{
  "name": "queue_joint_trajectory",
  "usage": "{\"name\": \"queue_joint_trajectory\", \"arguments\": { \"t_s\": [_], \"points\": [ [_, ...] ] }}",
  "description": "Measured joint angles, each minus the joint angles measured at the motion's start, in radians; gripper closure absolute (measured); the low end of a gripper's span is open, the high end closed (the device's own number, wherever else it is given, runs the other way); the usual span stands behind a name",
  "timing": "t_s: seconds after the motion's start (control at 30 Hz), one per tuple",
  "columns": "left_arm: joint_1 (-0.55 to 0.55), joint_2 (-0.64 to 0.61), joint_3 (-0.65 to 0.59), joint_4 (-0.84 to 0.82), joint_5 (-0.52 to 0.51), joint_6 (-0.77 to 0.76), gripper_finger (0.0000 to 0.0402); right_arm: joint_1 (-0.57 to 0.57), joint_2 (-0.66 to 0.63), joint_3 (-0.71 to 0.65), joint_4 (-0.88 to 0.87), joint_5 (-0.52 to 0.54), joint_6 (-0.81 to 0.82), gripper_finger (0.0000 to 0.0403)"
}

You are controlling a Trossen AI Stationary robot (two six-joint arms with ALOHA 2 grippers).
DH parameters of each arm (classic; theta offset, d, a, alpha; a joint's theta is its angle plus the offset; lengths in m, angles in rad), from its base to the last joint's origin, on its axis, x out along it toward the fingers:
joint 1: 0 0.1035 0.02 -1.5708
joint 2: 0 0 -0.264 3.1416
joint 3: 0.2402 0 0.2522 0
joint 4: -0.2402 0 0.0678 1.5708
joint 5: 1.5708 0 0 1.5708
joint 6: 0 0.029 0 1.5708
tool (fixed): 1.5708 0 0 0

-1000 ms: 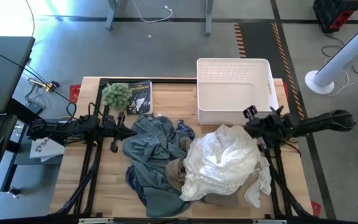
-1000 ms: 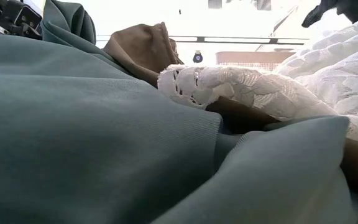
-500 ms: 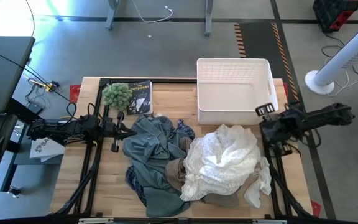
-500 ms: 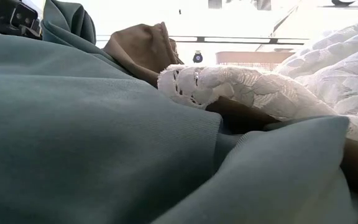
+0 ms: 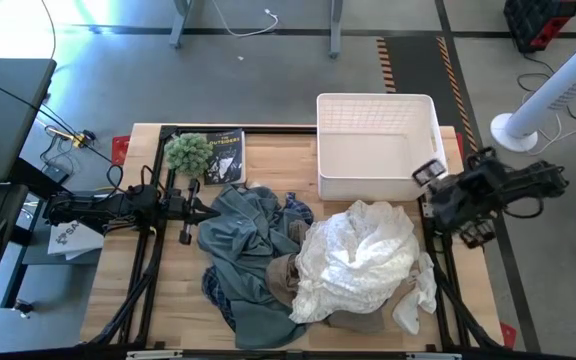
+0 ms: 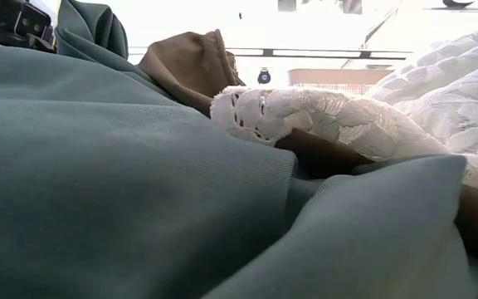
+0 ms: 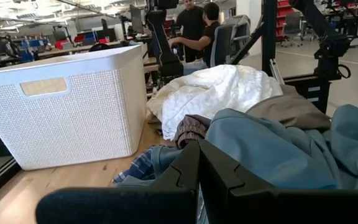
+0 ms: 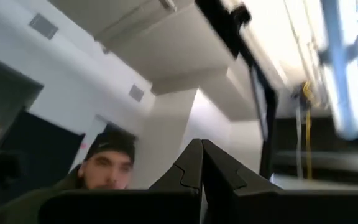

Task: Sort clothes
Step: Put the white dress into the white laundry organizer

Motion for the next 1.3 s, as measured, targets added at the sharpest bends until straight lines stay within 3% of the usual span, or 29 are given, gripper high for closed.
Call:
{"name": "queue_joint_trajectory", "arguments": {
  "t_s": [0.13,0.4,0.53,0.77,1.0,1.3],
  "points": [
    [0.000,0.000,0.000,0.018,-0.001,0.000,0.0400,0.056,0.074,0.088,-0.235,0.029,-0.038,0.0403],
    [0.000,0.000,0.000,0.046,-0.047,0.000,0.0400,0.165,0.186,0.352,-1.006,0.354,-0.020,0.0403],
    [0.000,0.000,0.000,0.053,-0.059,-0.004,0.0400,0.235,0.262,0.474,-1.269,0.404,0.080,0.0403],
    [0.000,0.000,0.000,0.053,-0.060,-0.027,0.0400,0.304,0.383,0.498,-1.215,0.408,0.374,0.0403],
    [0.000,0.000,0.000,0.053,-0.069,-0.034,0.0400,0.306,0.512,0.500,-1.039,0.518,0.361,0.0403],
    [0.000,0.000,0.000,0.073,-0.142,-0.028,0.0400,0.305,0.648,0.500,-1.069,0.487,0.527,0.0402]
  ]
}}
